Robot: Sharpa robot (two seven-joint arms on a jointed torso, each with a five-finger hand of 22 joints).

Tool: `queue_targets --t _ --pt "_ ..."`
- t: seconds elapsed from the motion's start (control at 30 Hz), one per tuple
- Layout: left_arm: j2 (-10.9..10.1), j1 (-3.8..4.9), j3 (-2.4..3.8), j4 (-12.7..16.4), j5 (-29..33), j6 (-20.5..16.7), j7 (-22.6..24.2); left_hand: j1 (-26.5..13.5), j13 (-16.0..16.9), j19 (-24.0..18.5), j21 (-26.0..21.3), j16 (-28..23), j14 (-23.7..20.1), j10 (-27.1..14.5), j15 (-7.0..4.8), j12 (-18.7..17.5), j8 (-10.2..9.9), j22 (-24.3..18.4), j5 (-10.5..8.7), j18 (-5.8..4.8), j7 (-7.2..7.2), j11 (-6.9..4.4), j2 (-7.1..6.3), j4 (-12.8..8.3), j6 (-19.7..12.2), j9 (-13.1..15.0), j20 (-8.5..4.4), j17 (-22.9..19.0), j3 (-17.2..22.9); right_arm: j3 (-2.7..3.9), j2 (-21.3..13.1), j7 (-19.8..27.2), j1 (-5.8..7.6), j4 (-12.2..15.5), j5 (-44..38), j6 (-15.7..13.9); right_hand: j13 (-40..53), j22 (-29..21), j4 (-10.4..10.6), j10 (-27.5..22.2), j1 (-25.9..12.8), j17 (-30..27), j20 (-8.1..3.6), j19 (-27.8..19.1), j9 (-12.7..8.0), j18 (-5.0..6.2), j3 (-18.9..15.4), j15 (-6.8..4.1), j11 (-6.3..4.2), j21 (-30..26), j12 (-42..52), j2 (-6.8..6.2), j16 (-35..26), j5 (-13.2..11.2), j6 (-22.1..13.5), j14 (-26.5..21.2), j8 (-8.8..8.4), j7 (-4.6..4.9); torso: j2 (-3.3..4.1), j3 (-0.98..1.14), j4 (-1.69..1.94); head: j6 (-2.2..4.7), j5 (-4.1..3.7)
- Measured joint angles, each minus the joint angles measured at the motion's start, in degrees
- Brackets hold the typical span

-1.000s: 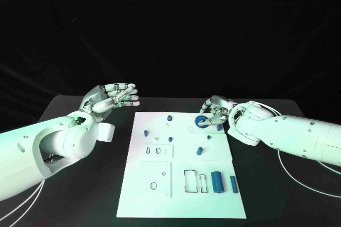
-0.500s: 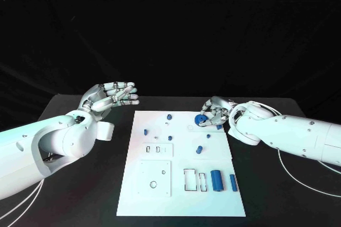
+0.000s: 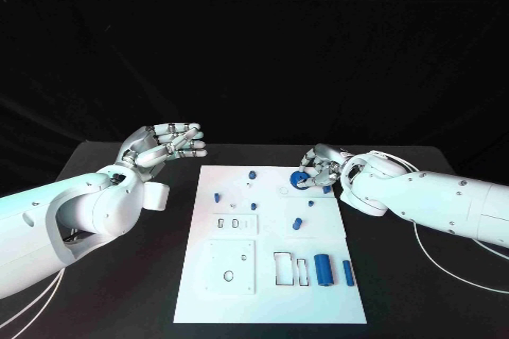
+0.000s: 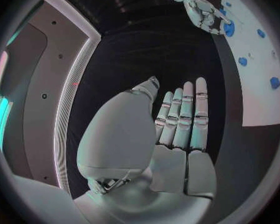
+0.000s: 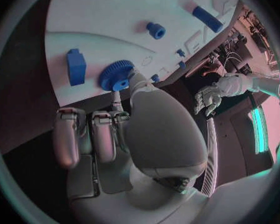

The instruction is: Assemble the parts on the task board

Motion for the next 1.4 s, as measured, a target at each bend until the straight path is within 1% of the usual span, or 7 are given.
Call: queue_targets --t 0.33,0.47,0.6,0.87,0.93,1.2,1.4 --pt "-0.13 0.0 0.0 0.06 0.0 0.0 -0.08 0.0 0.0 0.0 0.0 0.0 0.0 0.0 0.0 0.0 0.0 0.0 0.0 0.0 0.0 0.0 0.0 0.0 0.0 0.0 0.0 0.0 0.0 0.16 0.08 0.28 -0.08 -0.6 -0.3 0.41 -0.01 -0.01 -0.31 0.0 0.17 0.0 0.0 0.0 -0.29 0.0 0.31 0.0 0.0 0.24 0.0 0.17 0.0 0.0 0.02 0.0 0.21 -0.04 0.03 -0.02 0.07 -0.42 0.13" --pt "-0.19 0.0 0.0 0.06 0.0 0.0 -0.12 0.0 0.0 0.0 0.0 0.0 0.0 0.0 0.0 0.0 0.0 0.0 0.0 0.0 0.0 0.0 0.0 0.0 0.0 0.0 0.0 -0.01 0.0 0.18 -0.16 0.54 -0.15 -0.16 -0.64 0.48 -0.01 0.04 -1.01 0.0 1.3 -0.01 0.0 0.0 -0.42 0.0 2.81 0.0 0.0 0.87 0.38 1.29 0.0 0.0 1.89 0.0 0.17 -0.58 0.02 -0.02 -0.01 -0.47 0.24" --pt "-0.19 0.0 0.0 0.08 0.0 0.01 -0.17 -0.23 0.0 0.0 0.0 0.0 0.0 0.0 0.0 -0.33 0.0 0.0 0.0 0.0 0.0 0.0 -0.23 0.0 0.0 0.0 0.0 -0.01 0.0 0.16 -0.33 0.82 -0.27 0.38 -1.21 0.1 -0.01 0.04 -1.26 0.22 1.69 -0.01 0.0 0.0 -0.74 0.0 5.01 0.0 -0.22 1.32 0.67 1.18 0.22 0.2 2.85 0.0 -0.24 -0.78 -0.01 -0.01 -0.06 -0.48 0.27" --pt "-0.14 0.0 0.0 0.01 0.0 0.03 -0.22 -0.23 0.0 0.0 0.0 0.0 0.0 0.0 0.0 -0.33 0.0 0.0 0.0 0.0 0.0 0.0 -0.23 0.0 0.0 0.01 0.0 0.04 0.0 -0.03 -0.58 1.08 -0.66 2.09 -4.33 -3.13 -0.01 0.03 -1.57 0.21 1.66 -0.01 -0.01 -0.02 -0.81 0.0 8.08 -0.44 -0.64 2.0 1.49 0.82 0.22 0.07 4.29 0.01 -0.04 -0.6 -0.08 0.01 -0.04 -0.28 0.23" --pt "-0.12 0.0 0.0 0.0 0.0 0.04 -0.23 -0.23 0.0 0.0 0.0 -0.04 0.0 0.0 0.0 -0.33 -0.02 0.0 0.0 0.0 0.0 0.0 -0.23 0.0 0.0 0.0 0.0 0.04 0.0 0.05 -0.64 1.08 -0.65 2.75 -5.51 -4.07 -0.01 0.03 -1.73 0.09 1.66 -0.01 -0.36 -0.08 -0.81 -0.64 8.58 -0.56 -0.76 2.02 1.49 0.69 0.22 0.05 4.42 -0.11 -0.04 -0.52 -0.09 -0.01 -0.01 -0.23 0.29" --pt "0.01 0.0 0.0 -0.14 0.0 0.08 -0.26 -0.23 0.0 0.0 0.0 -0.23 0.0 0.0 0.0 -0.33 -0.21 0.0 0.0 0.0 0.0 0.0 -0.23 0.0 0.0 -0.04 0.0 0.03 0.0 0.37 -0.24 0.18 -0.03 6.57 -11.51 -7.55 -0.02 0.02 -1.9 0.21 1.38 -0.01 -0.42 -0.01 -0.69 -0.63 9.51 -0.84 -1.05 2.46 1.49 0.4 0.22 -0.06 4.68 0.02 -0.06 -0.54 -0.12 -0.07 -0.02 -0.08 0.46" --pt "0.26 0.0 0.0 -0.21 0.0 0.14 -0.27 -0.23 0.0 0.0 0.0 -0.23 0.0 0.0 0.0 -0.33 -0.21 0.0 0.0 0.0 0.0 0.0 -0.23 0.0 0.0 -0.04 0.0 0.03 0.0 0.4 2.76 -1.28 0.16 8.42 -16.14 -8.78 -0.02 0.02 -1.89 0.21 1.25 0.03 -0.42 -0.01 -0.69 -0.63 9.8 -0.84 -1.05 2.47 1.49 0.28 0.21 0.1 4.84 0.02 -0.28 -0.45 -0.11 -0.08 0.03 -0.04 0.57"
